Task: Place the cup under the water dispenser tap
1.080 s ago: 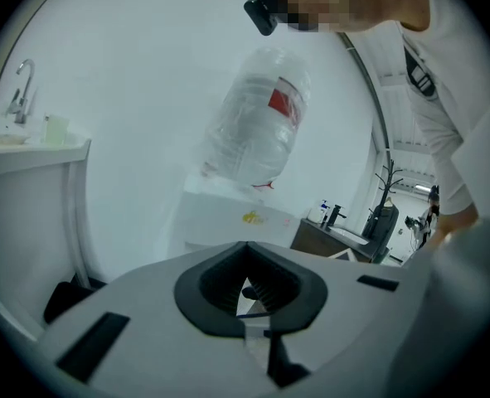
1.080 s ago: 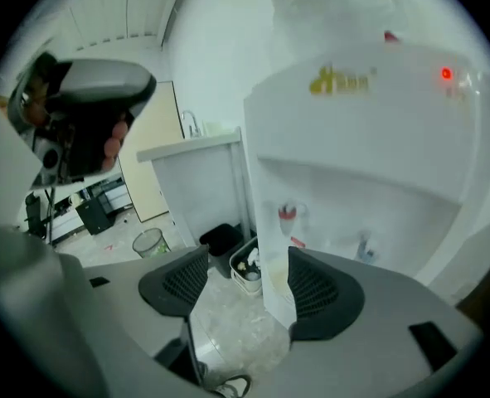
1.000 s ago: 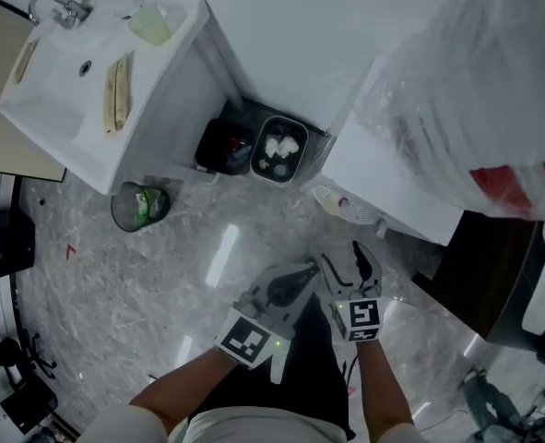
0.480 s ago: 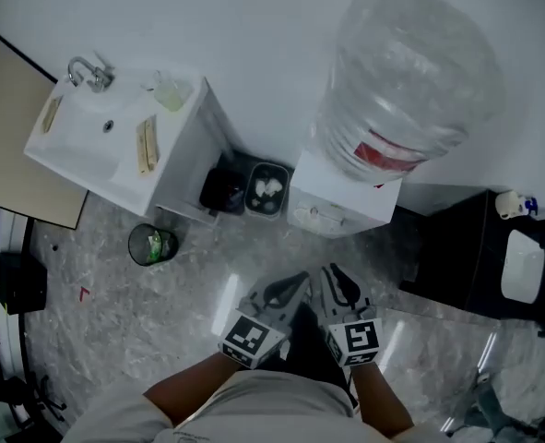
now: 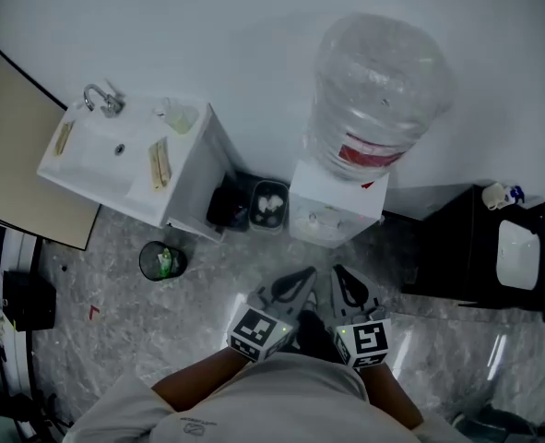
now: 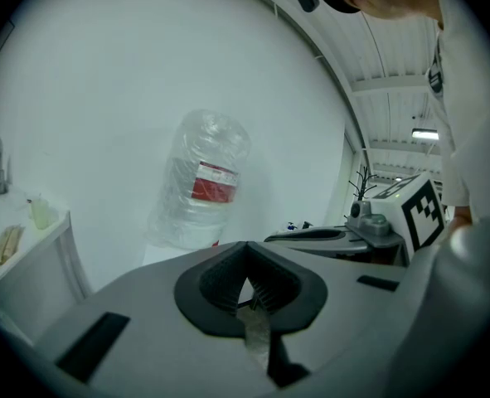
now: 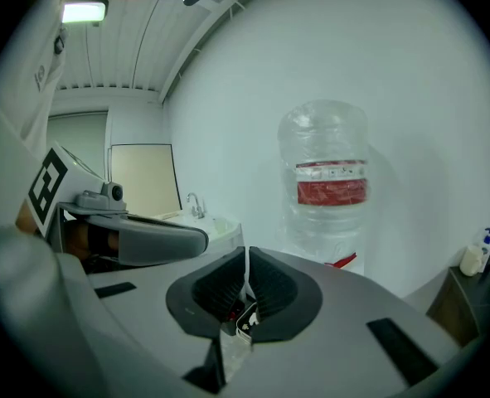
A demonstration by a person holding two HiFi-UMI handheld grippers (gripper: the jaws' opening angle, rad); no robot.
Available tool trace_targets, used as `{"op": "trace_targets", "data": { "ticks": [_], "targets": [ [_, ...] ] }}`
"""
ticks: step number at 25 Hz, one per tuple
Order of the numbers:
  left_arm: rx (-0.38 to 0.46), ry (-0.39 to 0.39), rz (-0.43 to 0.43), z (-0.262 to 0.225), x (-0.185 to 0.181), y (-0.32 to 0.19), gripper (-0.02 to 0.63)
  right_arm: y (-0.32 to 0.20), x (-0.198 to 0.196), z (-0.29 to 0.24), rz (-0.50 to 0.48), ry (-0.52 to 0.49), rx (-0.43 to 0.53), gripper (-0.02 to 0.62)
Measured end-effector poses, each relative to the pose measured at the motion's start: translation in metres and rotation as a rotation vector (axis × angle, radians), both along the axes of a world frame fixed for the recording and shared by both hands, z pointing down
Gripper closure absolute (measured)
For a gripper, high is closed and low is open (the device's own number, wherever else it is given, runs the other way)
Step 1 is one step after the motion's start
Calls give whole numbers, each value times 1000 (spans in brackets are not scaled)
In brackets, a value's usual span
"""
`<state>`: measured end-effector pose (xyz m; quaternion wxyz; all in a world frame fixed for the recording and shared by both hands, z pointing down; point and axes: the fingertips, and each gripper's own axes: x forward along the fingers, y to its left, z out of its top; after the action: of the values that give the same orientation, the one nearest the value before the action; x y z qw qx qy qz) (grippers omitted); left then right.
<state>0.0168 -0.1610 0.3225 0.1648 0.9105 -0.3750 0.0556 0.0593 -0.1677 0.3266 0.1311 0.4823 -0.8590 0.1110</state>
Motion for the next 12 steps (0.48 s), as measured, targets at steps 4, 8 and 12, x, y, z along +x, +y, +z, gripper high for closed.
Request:
{"op": "trace_targets", "data": {
  "ticks": [4,8,12],
  "targets": [
    [23,0,-6,-12,0,-2,601,-2,-2,-18,-20,20,37,578],
    [51,2,-10,-24,2,-6,601,-5,-8,-28,-46,38,68,578],
    [57,0,-37,-27,-5,-12,601,-11,-14,-32,-69,42,75,578]
  ]
}}
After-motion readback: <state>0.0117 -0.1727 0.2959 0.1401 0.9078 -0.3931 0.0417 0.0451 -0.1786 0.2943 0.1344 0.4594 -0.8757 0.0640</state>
